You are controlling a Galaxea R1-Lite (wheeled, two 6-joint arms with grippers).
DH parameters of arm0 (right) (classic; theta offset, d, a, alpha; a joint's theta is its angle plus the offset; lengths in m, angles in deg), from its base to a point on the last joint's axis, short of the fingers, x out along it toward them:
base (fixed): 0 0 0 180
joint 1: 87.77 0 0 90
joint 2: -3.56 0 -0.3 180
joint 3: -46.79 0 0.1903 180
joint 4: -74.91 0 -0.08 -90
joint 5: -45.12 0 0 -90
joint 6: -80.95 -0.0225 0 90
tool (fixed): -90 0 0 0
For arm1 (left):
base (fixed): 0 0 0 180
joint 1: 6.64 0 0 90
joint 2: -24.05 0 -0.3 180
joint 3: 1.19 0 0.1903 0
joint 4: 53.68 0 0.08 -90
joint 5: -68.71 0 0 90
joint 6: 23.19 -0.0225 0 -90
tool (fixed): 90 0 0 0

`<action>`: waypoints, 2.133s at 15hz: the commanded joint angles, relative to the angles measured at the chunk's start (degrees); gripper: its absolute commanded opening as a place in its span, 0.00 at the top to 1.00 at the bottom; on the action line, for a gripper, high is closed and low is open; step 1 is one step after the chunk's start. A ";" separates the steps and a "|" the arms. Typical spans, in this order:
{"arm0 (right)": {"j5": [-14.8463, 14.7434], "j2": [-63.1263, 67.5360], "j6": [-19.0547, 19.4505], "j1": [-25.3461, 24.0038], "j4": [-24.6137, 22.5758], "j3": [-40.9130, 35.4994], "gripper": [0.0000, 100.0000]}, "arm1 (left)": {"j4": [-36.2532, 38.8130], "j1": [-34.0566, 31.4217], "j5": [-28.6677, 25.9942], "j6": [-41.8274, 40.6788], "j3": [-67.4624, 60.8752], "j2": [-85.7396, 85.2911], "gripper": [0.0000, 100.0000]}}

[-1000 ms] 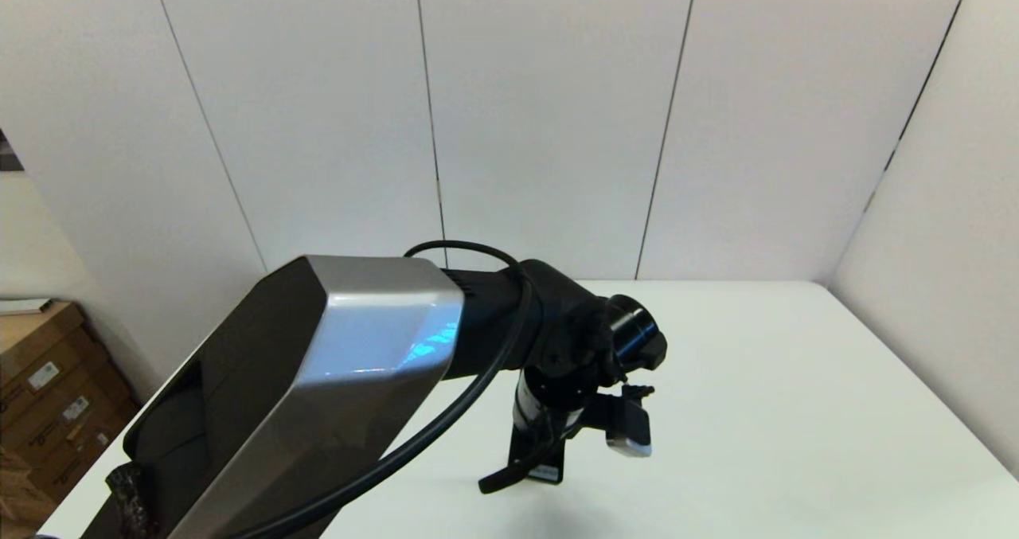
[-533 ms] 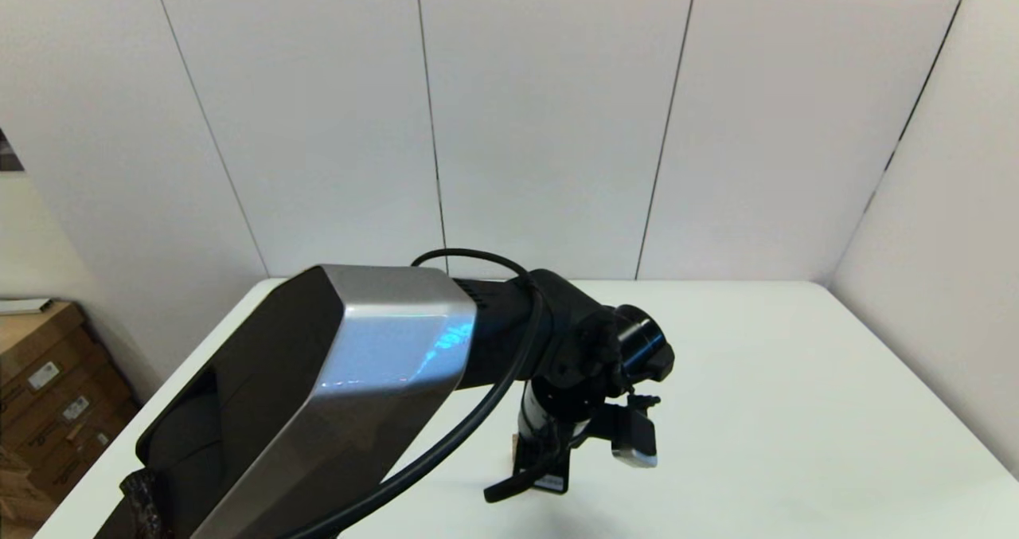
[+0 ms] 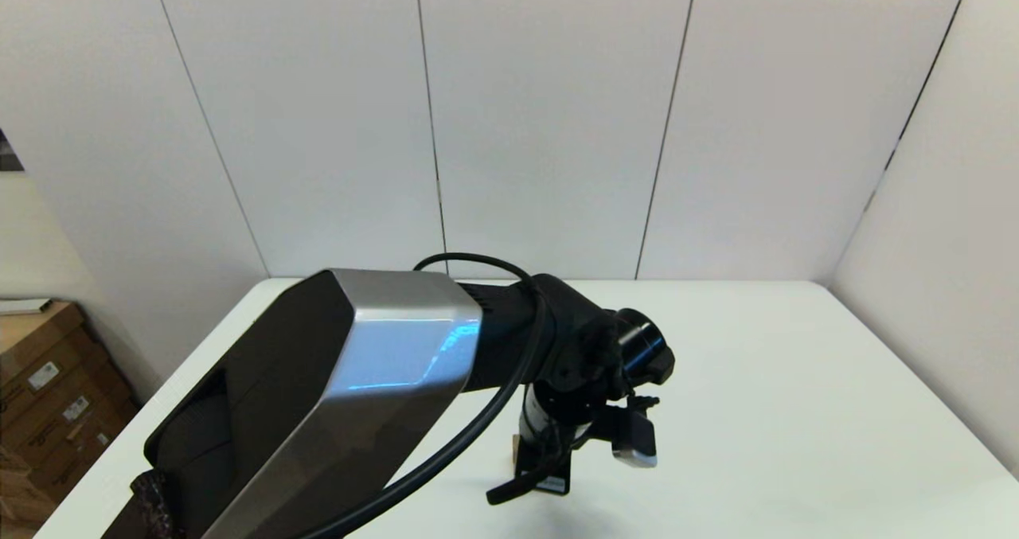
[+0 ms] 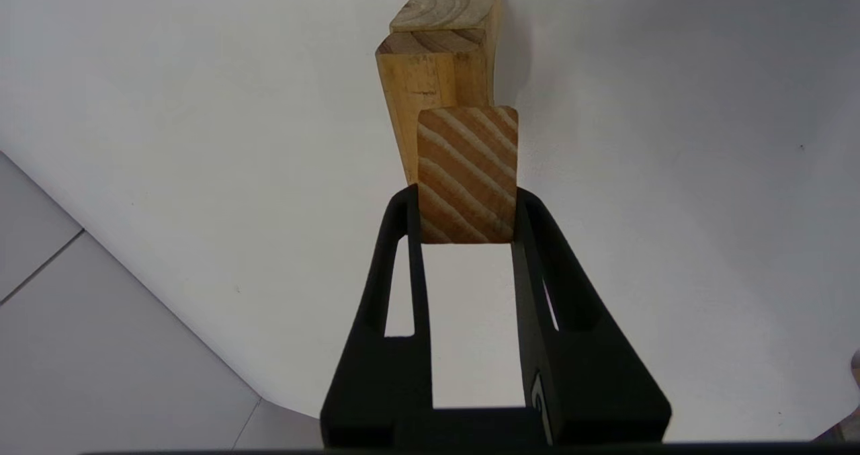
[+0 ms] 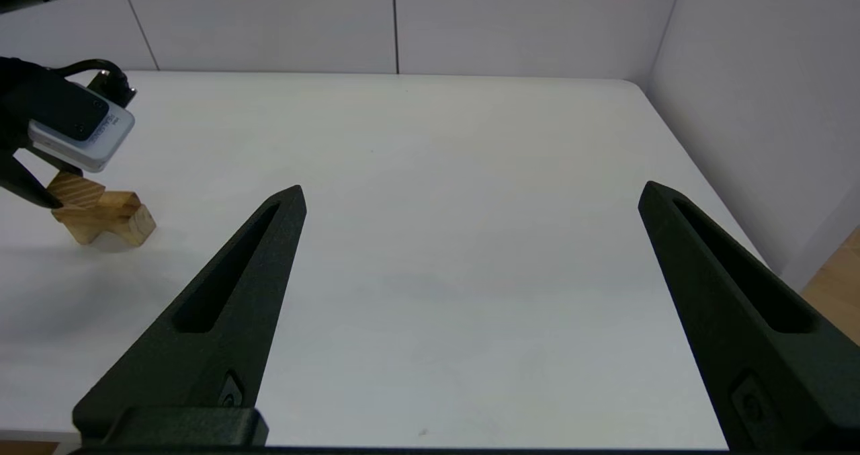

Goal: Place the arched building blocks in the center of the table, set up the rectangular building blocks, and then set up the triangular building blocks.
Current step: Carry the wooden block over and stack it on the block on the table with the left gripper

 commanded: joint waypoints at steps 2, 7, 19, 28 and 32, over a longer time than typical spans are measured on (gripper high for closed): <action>0.02 -0.01 0.04 -0.03 -0.02 0.00 0.00 | 0.71 -0.10 0.22 -0.23 0.00 0.12 1.00; 0.02 -0.01 0.04 -0.03 -0.02 0.00 0.00 | 0.80 -0.27 1.80 0.12 0.00 0.04 1.00; 0.02 -0.01 0.04 -0.03 -0.02 0.00 0.00 | 0.27 -0.27 1.72 0.12 0.00 0.21 1.00; 0.02 -0.01 0.04 -0.03 -0.02 0.00 0.00 | 0.36 -0.18 1.72 0.12 0.00 0.65 1.00; 0.02 -0.01 0.04 -0.03 -0.02 0.00 0.00 | 0.54 -0.27 1.72 0.12 0.00 0.56 1.00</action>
